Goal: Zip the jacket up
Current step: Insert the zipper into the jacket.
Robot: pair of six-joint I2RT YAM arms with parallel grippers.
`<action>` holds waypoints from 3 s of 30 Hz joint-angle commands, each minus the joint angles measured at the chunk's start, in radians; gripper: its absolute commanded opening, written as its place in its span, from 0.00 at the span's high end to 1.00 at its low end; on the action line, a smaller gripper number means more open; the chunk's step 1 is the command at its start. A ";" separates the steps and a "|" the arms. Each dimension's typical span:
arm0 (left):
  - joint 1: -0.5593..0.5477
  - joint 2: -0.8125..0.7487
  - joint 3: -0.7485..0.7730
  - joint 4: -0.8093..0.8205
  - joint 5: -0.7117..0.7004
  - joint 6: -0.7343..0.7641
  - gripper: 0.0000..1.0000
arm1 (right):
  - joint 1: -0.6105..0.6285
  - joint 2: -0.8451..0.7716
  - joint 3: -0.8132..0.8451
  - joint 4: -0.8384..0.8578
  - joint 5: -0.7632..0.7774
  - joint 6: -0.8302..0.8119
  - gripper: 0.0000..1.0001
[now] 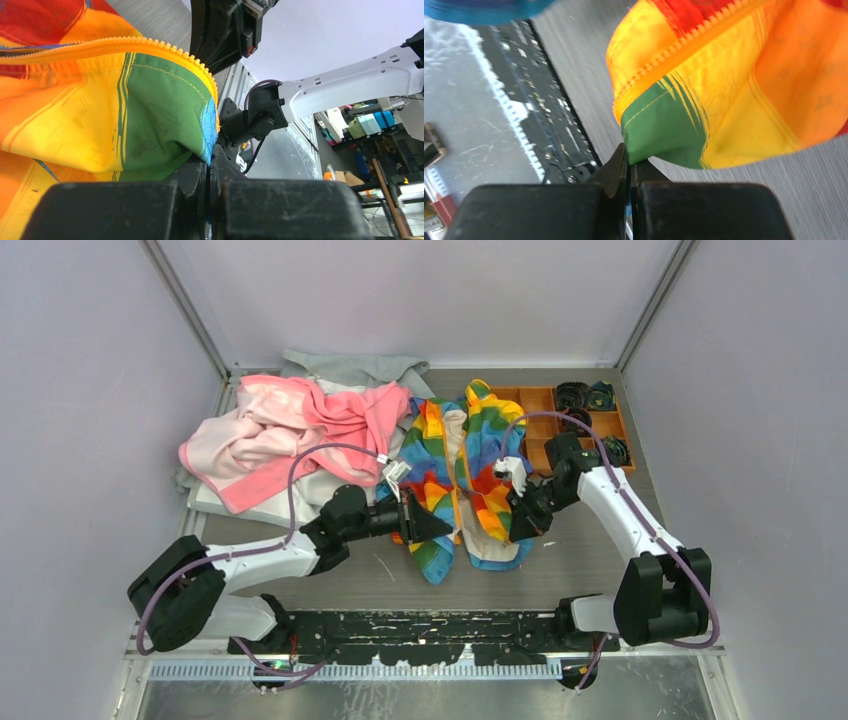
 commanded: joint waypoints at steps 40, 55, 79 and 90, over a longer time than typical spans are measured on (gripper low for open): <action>-0.144 0.077 -0.008 0.375 -0.179 0.246 1.00 | -0.004 -0.022 0.123 -0.126 -0.643 -0.057 0.99; -0.146 0.144 -0.040 0.528 -0.185 0.277 1.00 | -0.005 -0.028 0.115 -0.126 -0.660 -0.057 0.99; -0.147 0.175 -0.056 0.605 -0.201 0.294 1.00 | -0.004 -0.028 0.111 -0.114 -0.675 -0.041 0.99; -0.147 0.176 -0.062 0.607 -0.203 0.294 1.00 | -0.007 -0.030 0.112 -0.107 -0.680 -0.030 0.99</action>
